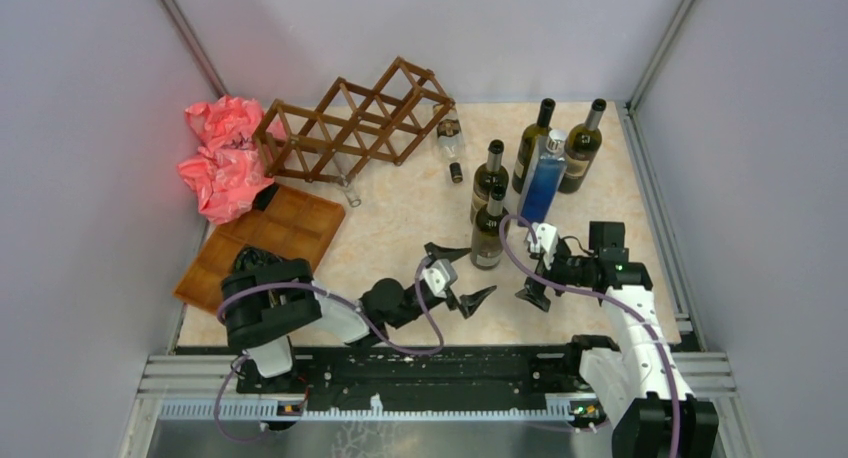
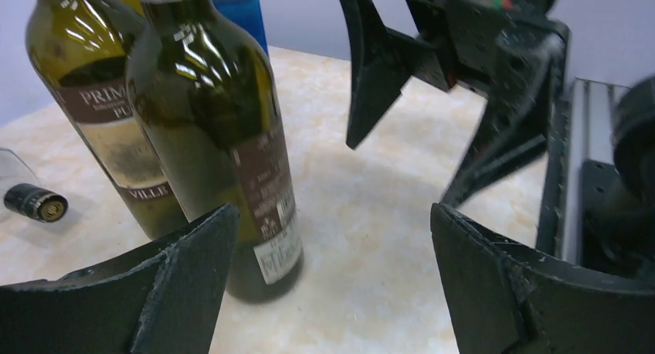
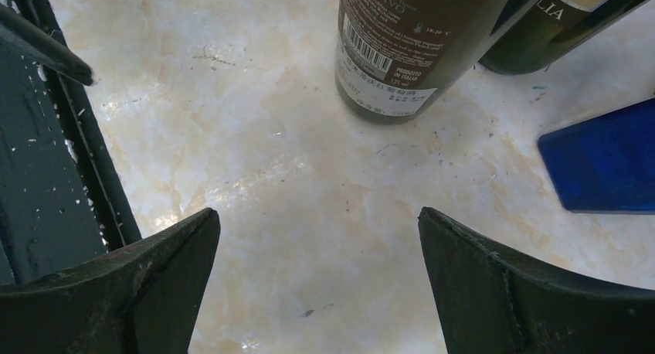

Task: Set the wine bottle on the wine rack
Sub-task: Adjust the wine bottle at the center of the board.

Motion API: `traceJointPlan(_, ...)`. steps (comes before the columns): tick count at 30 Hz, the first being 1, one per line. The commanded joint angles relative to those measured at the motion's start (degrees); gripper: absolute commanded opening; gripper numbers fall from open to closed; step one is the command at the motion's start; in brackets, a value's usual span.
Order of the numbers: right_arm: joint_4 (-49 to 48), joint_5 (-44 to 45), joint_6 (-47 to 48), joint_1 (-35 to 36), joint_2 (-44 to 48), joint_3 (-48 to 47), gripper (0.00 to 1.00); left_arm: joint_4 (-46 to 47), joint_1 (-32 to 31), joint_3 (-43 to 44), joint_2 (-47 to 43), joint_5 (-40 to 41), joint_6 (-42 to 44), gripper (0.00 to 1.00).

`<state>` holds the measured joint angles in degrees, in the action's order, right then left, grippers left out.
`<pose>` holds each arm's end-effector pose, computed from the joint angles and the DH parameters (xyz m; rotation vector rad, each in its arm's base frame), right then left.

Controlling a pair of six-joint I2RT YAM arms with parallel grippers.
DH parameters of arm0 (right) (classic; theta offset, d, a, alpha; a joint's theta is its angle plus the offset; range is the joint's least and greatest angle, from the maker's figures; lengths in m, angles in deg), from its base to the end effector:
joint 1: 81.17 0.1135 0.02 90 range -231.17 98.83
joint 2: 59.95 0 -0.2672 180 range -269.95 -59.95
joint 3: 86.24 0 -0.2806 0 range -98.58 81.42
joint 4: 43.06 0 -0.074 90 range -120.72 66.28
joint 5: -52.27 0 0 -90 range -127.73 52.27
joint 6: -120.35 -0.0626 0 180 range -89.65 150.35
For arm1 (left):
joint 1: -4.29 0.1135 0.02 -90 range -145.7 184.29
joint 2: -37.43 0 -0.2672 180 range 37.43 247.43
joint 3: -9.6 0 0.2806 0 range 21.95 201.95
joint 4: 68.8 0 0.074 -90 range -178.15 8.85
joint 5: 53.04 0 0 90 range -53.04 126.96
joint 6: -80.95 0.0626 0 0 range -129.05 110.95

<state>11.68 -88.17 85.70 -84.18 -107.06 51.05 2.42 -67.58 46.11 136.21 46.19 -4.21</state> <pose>0.1786 0.0389 0.1900 -1.2245 1.8446 0.6074 0.1108 -0.3062 0.1503 0.8007 1.2349 -0.8478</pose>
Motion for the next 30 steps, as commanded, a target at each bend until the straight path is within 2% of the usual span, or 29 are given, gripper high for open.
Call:
traceJointPlan(1,-2.04,-1.15,-0.15,0.45,1.41,0.31,0.98,-4.36,0.7,6.86,2.61,5.66,2.35,0.99)
traceJointPlan(4,-2.03,-1.24,-0.27,0.41,1.65,0.31,0.98,-6.87,1.73,11.59,4.68,7.98,1.57,0.98)
traceJointPlan(11,-1.96,-1.57,-0.33,0.4,2.11,0.31,0.98,-10.24,3.32,16.68,6.77,16.33,1.16,0.98)
traceJointPlan(18,-1.87,-1.68,-0.25,0.41,2.65,0.31,0.98,-13.7,4.76,22.54,10.28,15.63,2.1,0.98)
traceJointPlan(27,-1.68,-1.75,-0.16,0.39,3.01,0.23,0.98,-18.13,5.11,31.07,16.16,17.55,1.84,0.89)
traceJointPlan(30,-1.68,-1.86,-0.1,0.43,3.13,0.31,0.98,-18.82,5.33,32.13,16.78,17.6,1.84,0.81)
